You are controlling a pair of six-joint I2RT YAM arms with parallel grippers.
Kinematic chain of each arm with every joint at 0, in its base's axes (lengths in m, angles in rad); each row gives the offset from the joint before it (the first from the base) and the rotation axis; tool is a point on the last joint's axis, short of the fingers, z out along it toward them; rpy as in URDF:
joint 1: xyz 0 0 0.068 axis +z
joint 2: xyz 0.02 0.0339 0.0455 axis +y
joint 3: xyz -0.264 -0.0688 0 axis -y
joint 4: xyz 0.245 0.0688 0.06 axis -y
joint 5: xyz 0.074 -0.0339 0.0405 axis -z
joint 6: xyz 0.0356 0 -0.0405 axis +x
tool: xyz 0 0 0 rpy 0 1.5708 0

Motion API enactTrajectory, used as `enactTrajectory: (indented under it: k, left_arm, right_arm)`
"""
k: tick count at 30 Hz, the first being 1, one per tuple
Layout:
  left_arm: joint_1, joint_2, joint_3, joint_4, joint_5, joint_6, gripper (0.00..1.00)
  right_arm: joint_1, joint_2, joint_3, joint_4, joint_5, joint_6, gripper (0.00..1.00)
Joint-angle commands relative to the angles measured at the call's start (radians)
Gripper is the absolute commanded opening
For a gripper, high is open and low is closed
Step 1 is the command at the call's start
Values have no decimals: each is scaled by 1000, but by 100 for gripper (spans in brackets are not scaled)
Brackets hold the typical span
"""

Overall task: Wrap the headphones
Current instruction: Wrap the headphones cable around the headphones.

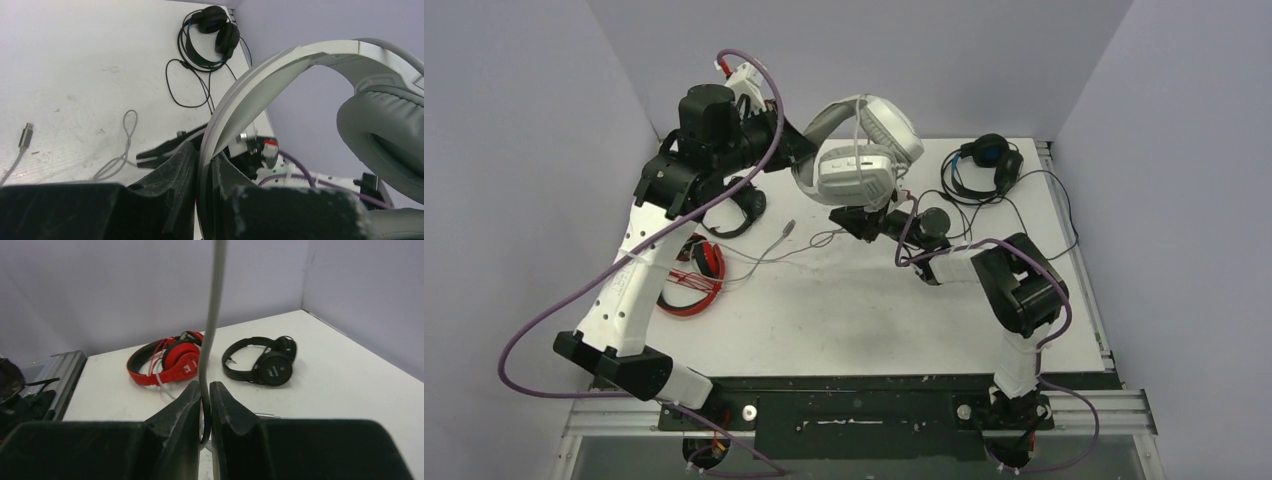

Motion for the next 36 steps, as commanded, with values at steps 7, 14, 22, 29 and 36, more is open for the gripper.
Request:
enactTrajectory:
  k: [7,14,22,29,36]
  left_arm:
    - [181,-76,-233,414,-18,-326,0]
    - [181,-117,-361,484,-212,-279,0]
    - [91,-222,-573,672,-581,-97,0]
    - [-41,-308,-756,955,-929,153,0]
    - [-81,-330,-863,1199,-1108,469,0]
  right_arm:
    - [255,-118,-143,133,15,3,6]
    - [379,-236,-164,21,28,-10,10]
    - [407,-241,-47,34,12,185,13]
    - [408,-244,8,60,-2,302,16]
    - [385,-230,14,237,1,498,19]
